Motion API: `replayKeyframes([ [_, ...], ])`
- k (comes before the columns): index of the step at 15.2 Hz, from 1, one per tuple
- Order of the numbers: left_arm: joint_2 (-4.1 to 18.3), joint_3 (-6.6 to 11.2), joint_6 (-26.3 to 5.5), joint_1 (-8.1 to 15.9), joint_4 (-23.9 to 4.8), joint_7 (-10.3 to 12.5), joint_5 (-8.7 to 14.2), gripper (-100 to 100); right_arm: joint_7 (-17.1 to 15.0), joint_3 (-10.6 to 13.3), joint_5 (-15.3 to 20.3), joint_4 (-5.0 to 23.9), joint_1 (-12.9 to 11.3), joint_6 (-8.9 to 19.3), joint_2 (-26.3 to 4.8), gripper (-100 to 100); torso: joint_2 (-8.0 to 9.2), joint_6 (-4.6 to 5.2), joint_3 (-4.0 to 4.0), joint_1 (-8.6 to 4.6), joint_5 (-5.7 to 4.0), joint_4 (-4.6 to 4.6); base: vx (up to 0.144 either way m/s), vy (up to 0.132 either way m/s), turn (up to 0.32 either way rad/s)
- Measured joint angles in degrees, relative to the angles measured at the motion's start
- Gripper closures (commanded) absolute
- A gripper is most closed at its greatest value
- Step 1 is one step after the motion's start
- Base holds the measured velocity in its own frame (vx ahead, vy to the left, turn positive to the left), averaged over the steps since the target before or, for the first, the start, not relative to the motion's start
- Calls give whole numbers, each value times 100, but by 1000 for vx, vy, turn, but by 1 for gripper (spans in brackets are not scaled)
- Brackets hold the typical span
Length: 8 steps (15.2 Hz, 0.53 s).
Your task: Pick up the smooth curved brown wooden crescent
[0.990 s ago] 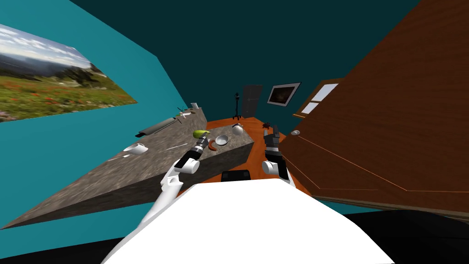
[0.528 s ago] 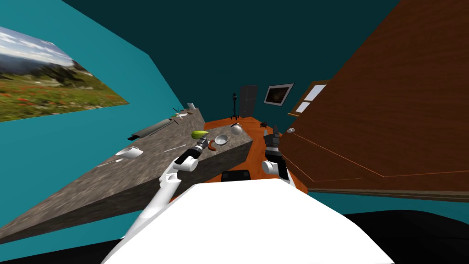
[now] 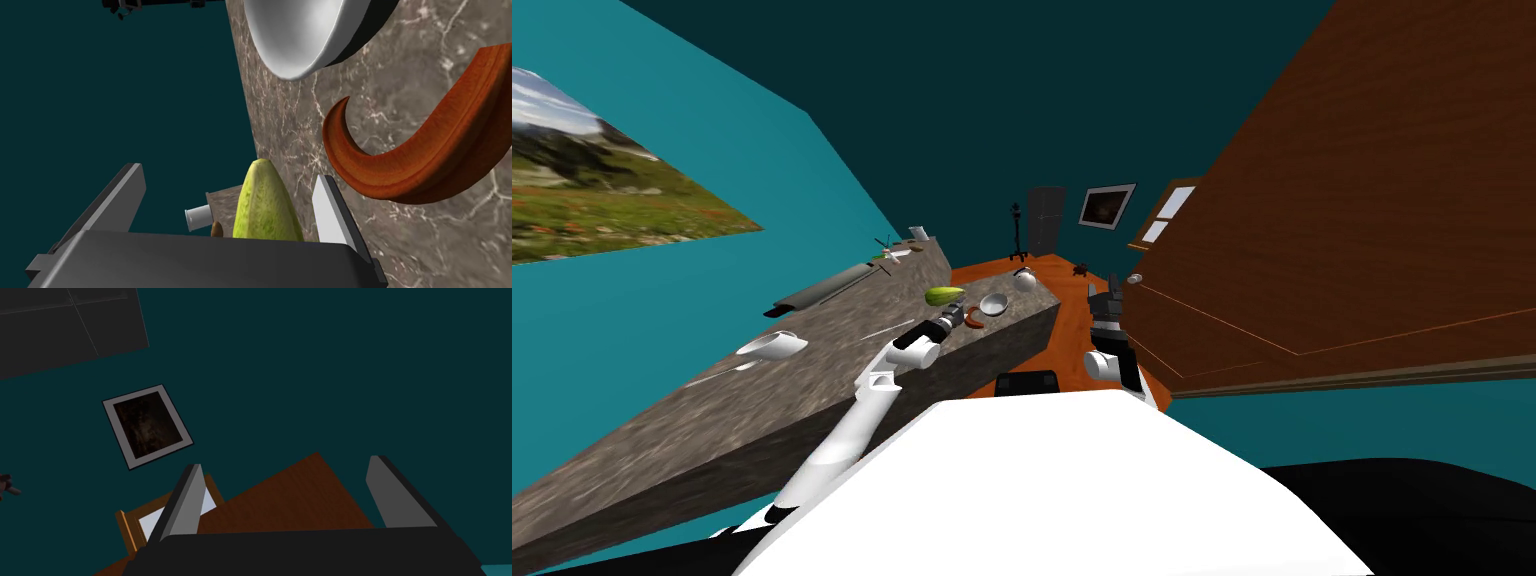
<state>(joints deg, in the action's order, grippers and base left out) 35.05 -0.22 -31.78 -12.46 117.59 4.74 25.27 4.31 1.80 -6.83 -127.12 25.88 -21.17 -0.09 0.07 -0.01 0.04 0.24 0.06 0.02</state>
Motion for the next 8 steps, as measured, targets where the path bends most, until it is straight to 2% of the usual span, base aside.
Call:
replayKeyframes([
  [4, 148, 0, -452, 63, -86, -22, 160, -100, 0, 0, 0, 0, 0, 0, 0, 0, -4, -1, -2, -5, -1, -1, -29, 37, -86],
  [8, 374, 6, -880, 194, -250, -44, 408, -100, 0, 1, 0, 0, -1, 0, 0, 0, -3, 5, -2, -5, -2, -1, -35, 36, -175],
])
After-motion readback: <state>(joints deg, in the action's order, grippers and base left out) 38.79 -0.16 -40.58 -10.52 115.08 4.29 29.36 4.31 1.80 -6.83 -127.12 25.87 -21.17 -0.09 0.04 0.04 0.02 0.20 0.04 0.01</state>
